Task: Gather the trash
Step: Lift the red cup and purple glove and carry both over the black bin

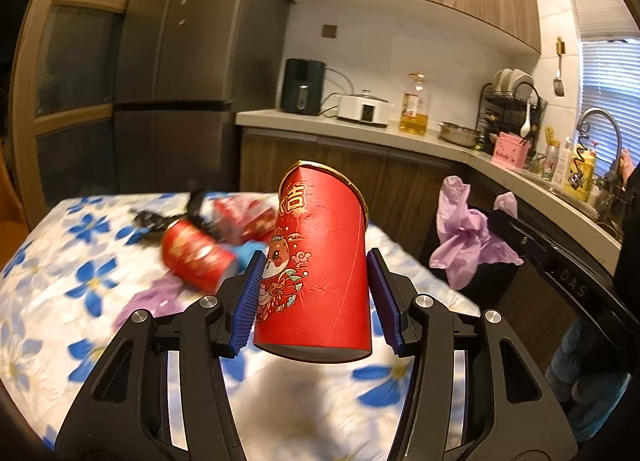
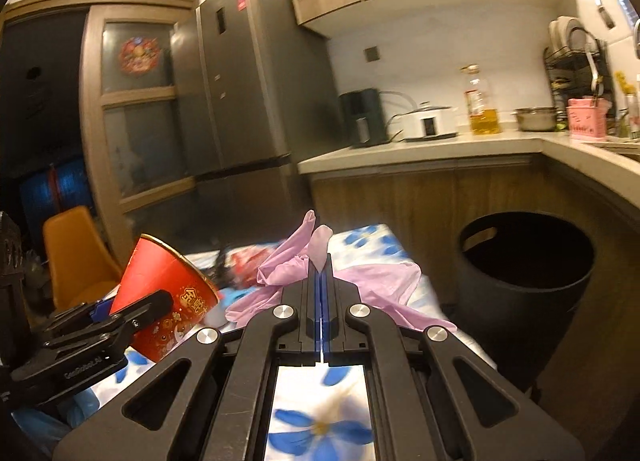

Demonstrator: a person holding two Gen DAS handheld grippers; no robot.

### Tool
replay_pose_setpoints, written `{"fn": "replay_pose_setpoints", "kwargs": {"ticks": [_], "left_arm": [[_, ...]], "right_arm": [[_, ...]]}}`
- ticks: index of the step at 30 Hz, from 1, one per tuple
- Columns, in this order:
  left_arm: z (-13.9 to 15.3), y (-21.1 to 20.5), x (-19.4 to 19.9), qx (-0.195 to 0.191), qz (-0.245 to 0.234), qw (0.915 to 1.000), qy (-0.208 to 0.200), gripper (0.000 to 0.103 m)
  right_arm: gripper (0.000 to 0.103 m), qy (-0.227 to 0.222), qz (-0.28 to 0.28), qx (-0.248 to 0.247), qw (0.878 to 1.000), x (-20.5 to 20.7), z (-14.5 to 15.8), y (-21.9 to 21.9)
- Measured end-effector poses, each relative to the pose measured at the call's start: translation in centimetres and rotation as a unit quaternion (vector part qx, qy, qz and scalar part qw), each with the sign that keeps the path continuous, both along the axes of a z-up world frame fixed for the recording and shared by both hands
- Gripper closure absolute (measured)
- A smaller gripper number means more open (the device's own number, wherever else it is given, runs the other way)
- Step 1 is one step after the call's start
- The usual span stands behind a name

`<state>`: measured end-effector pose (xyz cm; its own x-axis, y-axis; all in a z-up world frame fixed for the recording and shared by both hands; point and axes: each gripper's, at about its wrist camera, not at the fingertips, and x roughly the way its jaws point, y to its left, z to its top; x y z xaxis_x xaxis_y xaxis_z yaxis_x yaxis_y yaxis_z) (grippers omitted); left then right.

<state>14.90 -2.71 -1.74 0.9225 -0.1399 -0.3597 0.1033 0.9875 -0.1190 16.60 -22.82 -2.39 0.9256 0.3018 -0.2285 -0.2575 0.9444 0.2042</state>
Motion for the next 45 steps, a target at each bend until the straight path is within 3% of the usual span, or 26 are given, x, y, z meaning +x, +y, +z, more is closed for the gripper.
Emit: {"fn": "replay_pose_setpoints", "kwargs": {"ticks": [15, 24, 45], "left_arm": [[3.4, -12.0, 7.3, -0.007, -0.075, 0.9964, -0.039, 0.053], [3.7, -17.6, 11.2, -0.015, -0.114, 0.9927, -0.037, 0.053], [1.9, -23.1, 16.0, -0.013, -0.141, 0.9899, -0.013, 0.053]], "right_arm": [[0.102, -0.041, -0.124, -0.001, 0.991, 2.6, 2.8, -10.8], [0.102, -0.045, -0.159, 0.005, 0.986, 4.4, 3.2, -14.8], [0.102, -0.028, -0.176, 0.021, 0.984, 7.0, 2.5, -18.4]]}}
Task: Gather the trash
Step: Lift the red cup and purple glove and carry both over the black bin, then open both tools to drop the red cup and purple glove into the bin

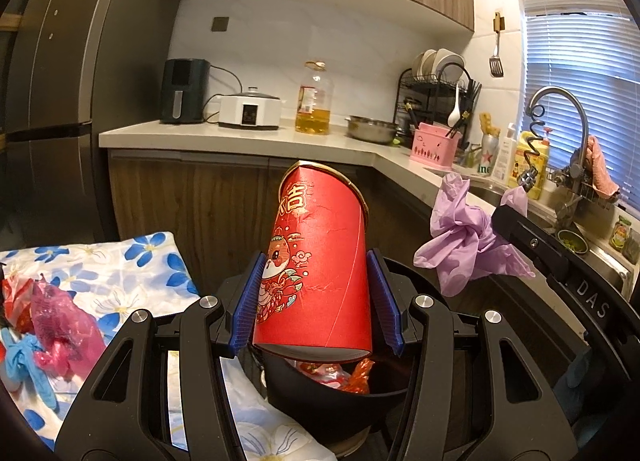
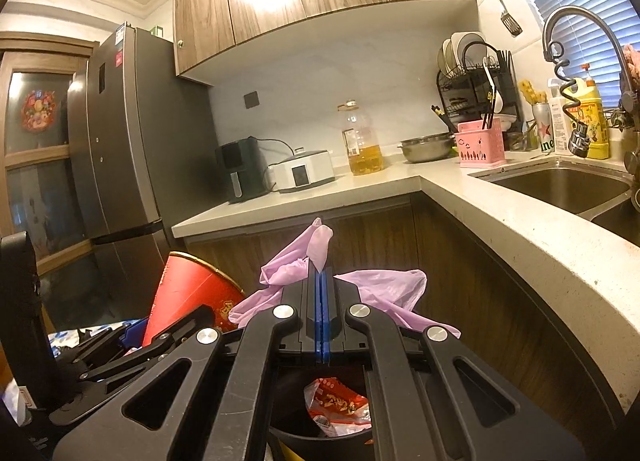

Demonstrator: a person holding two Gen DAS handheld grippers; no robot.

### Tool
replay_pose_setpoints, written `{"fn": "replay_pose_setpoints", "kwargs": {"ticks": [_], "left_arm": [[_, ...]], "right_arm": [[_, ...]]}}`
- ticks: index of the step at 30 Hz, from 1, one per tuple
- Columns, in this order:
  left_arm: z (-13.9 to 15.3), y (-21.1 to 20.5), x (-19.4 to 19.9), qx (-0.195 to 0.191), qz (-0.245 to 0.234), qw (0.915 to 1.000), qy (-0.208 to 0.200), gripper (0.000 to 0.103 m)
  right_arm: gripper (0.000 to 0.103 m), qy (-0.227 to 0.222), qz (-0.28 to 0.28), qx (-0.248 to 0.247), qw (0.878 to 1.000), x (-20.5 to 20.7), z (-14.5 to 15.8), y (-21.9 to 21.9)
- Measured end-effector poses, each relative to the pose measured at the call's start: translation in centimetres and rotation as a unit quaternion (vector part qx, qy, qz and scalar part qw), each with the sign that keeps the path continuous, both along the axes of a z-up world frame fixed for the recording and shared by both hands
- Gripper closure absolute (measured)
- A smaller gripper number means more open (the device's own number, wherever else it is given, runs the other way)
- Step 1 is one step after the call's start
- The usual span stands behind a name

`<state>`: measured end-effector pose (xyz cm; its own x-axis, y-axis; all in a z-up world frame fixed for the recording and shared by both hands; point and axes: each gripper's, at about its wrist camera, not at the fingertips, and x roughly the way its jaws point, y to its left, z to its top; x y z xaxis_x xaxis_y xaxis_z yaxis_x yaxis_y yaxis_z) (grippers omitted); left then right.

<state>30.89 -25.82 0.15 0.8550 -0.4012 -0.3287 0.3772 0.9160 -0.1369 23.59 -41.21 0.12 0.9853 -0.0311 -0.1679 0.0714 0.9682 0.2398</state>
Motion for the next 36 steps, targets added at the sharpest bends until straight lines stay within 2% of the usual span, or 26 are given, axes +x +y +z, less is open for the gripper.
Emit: {"fn": "replay_pose_setpoints", "kwargs": {"ticks": [31, 32, 33, 34, 35, 36], "left_arm": [[-3.8, -3.4, 3.8, 0.020, -0.018, 0.9989, 0.039, 0.050], [-4.0, -3.5, 4.0, 0.021, -0.018, 0.9987, 0.043, 0.048], [-4.1, -3.5, 4.2, 0.022, -0.018, 0.9984, 0.048, 0.047], [-4.2, -3.4, 4.3, 0.022, -0.017, 0.9983, 0.052, 0.042], [-4.4, -3.3, 4.3, 0.021, -0.016, 0.9981, 0.056, 0.035], [-4.4, -3.1, 4.4, 0.018, -0.014, 0.9980, 0.059, 0.034]], "right_arm": [[0.100, 0.018, 0.003, 0.023, 1.000, 3.8, -1.1, -1.8], [0.098, 0.019, 0.004, 0.024, 1.000, 3.8, -1.1, -1.8], [0.090, 0.020, 0.004, 0.024, 0.999, 3.9, -1.1, -1.8], [0.080, 0.020, 0.003, 0.025, 0.999, 3.9, -1.1, -1.9], [0.076, 0.018, 0.003, 0.027, 0.999, 3.8, -1.1, -1.9], [0.070, 0.015, 0.003, 0.030, 0.999, 3.6, -1.2, -2.0]]}}
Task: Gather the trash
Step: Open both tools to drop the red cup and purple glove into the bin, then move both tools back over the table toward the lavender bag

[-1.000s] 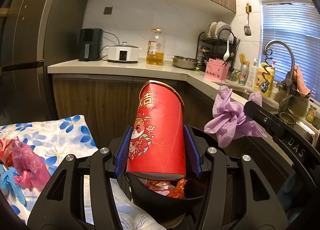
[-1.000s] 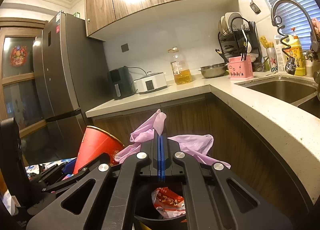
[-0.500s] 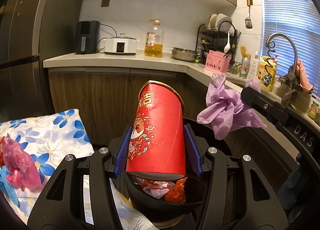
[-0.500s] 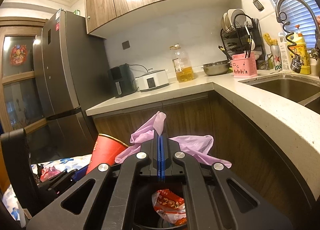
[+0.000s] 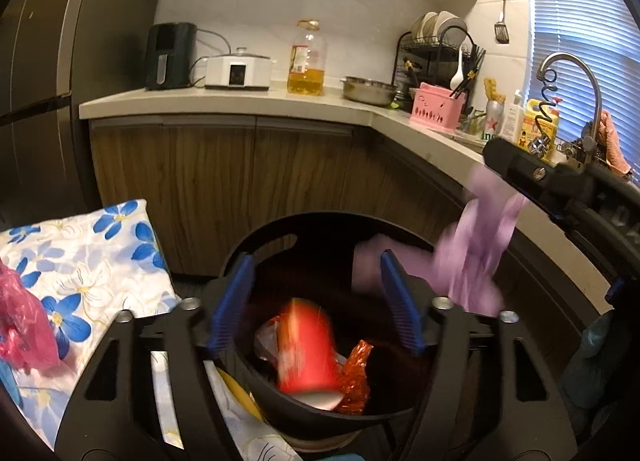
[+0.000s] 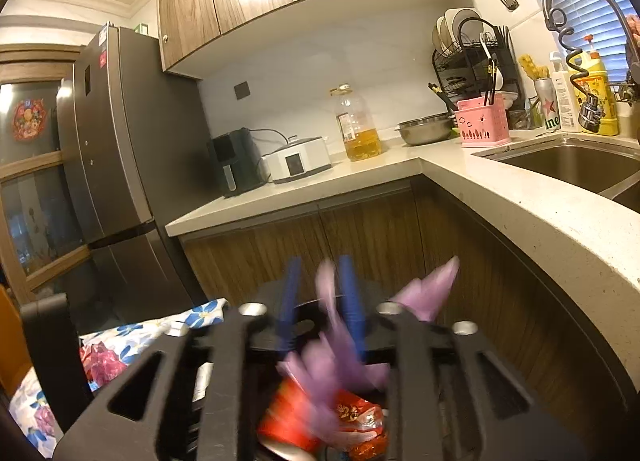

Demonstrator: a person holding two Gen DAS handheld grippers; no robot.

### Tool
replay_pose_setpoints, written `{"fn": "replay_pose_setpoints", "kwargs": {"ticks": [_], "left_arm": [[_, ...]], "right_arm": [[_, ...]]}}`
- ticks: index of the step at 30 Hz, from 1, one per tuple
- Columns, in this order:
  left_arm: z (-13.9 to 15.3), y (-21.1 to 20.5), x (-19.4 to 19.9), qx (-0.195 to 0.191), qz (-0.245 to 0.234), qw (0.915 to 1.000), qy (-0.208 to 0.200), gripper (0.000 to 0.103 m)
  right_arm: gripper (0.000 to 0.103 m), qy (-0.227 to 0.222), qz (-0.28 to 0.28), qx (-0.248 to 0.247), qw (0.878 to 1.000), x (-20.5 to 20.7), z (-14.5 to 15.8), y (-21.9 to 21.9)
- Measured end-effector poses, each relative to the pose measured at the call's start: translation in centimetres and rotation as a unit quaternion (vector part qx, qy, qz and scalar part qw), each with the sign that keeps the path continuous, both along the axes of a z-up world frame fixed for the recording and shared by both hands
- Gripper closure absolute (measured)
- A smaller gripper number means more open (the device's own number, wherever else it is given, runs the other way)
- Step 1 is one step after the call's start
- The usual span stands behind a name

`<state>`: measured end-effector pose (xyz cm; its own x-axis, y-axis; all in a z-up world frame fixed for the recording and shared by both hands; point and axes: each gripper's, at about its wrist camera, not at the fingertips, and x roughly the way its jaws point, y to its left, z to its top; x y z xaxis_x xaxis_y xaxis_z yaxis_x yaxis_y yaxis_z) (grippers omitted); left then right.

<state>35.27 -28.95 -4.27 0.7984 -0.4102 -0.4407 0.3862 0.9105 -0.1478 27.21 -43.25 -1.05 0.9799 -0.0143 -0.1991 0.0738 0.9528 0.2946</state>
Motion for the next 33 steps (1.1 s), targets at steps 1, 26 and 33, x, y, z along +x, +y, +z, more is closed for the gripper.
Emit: {"fn": "replay_pose_setpoints", "kwargs": {"ticks": [1, 26, 33], "left_arm": [[0.0, 0.3, 0.0, -0.004, 0.005, 1.0000, 0.001, 0.031], [1.5, 8.2, -7.2, 0.008, 0.117, 0.9928, -0.025, 0.016], [1.5, 10.5, -9.9, 0.030, 0.150, 0.9878, -0.033, 0.016]], "right_arm": [[0.070, 0.000, -0.001, 0.001, 1.000, -0.1, 0.0, 0.0], [0.028, 0.011, -0.005, -0.023, 1.000, -6.2, -0.2, 4.5], [0.027, 0.022, -0.011, -0.037, 0.999, -8.1, -0.6, 6.9]]}}
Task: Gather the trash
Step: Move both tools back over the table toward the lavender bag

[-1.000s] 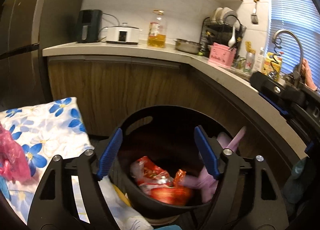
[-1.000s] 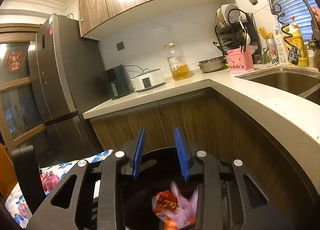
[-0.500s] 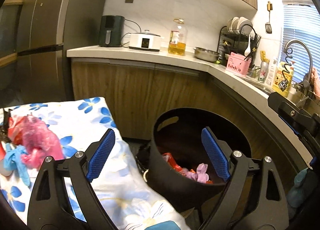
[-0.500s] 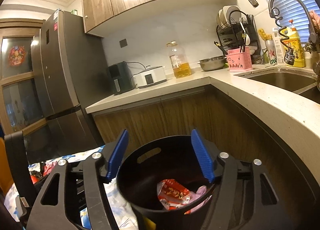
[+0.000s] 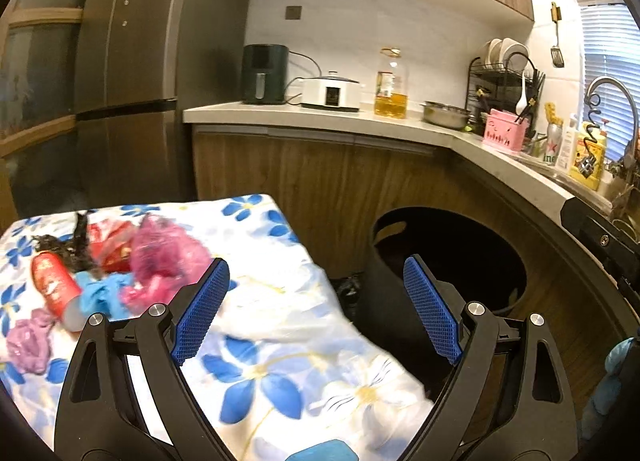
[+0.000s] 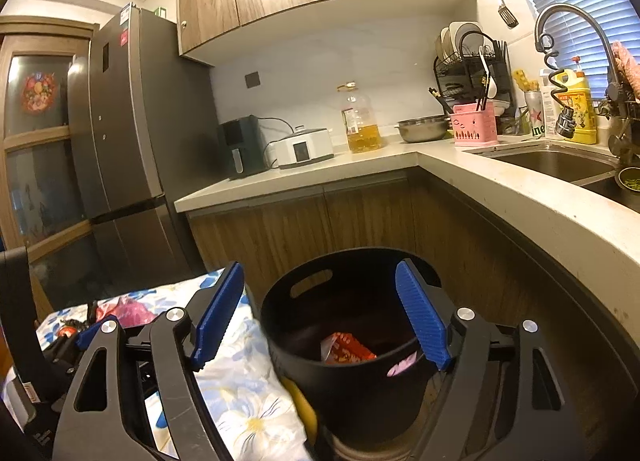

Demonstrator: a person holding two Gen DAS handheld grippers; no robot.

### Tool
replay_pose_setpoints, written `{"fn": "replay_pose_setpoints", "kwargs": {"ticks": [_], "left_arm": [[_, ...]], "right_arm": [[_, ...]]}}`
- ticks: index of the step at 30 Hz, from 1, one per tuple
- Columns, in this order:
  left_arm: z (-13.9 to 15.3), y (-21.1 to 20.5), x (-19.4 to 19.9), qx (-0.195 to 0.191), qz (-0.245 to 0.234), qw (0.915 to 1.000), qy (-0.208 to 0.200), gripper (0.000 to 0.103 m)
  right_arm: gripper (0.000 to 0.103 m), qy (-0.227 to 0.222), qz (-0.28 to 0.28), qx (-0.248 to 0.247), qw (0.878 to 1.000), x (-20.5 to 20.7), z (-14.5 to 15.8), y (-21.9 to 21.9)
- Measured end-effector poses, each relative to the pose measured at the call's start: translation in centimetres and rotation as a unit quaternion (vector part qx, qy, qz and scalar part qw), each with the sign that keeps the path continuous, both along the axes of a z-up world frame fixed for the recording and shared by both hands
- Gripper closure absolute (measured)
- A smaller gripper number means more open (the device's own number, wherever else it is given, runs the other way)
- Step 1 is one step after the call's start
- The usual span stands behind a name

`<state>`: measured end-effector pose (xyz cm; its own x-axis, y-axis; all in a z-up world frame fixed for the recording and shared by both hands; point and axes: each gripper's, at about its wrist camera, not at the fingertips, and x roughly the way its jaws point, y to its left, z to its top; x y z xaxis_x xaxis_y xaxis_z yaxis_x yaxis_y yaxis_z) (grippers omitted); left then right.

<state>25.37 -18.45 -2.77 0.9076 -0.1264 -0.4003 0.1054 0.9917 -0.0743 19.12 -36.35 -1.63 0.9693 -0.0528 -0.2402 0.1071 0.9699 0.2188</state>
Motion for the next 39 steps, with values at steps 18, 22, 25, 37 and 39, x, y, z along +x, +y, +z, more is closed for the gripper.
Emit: {"fn": "replay_pose_setpoints", "kwargs": {"ticks": [18, 22, 25, 37, 39], "left_arm": [[-0.4, 8.1, -7.4, 0.005, 0.065, 0.9979, -0.003, 0.016], [-0.5, 10.1, -8.6, 0.003, 0.083, 0.9966, -0.004, 0.016], [-0.6, 11.3, -9.2, 0.000, 0.095, 0.9954, -0.006, 0.016], [-1.7, 16.6, -10.9, -0.004, 0.160, 0.9872, -0.001, 0.016], [-2.0, 17.6, -11.2, -0.002, 0.173, 0.9849, 0.000, 0.016]], "right_arm": [[0.027, 0.004, 0.041, -0.011, 0.999, -4.9, -0.9, 7.6], [0.027, 0.004, 0.059, -0.016, 0.998, -5.3, -1.0, 9.5], [0.027, 0.001, 0.070, -0.023, 0.997, -5.4, -1.0, 10.9], [0.027, 0.001, 0.115, -0.029, 0.993, -5.1, -1.8, 14.7], [0.027, 0.003, 0.125, -0.027, 0.992, -4.8, -2.1, 15.5]]}}
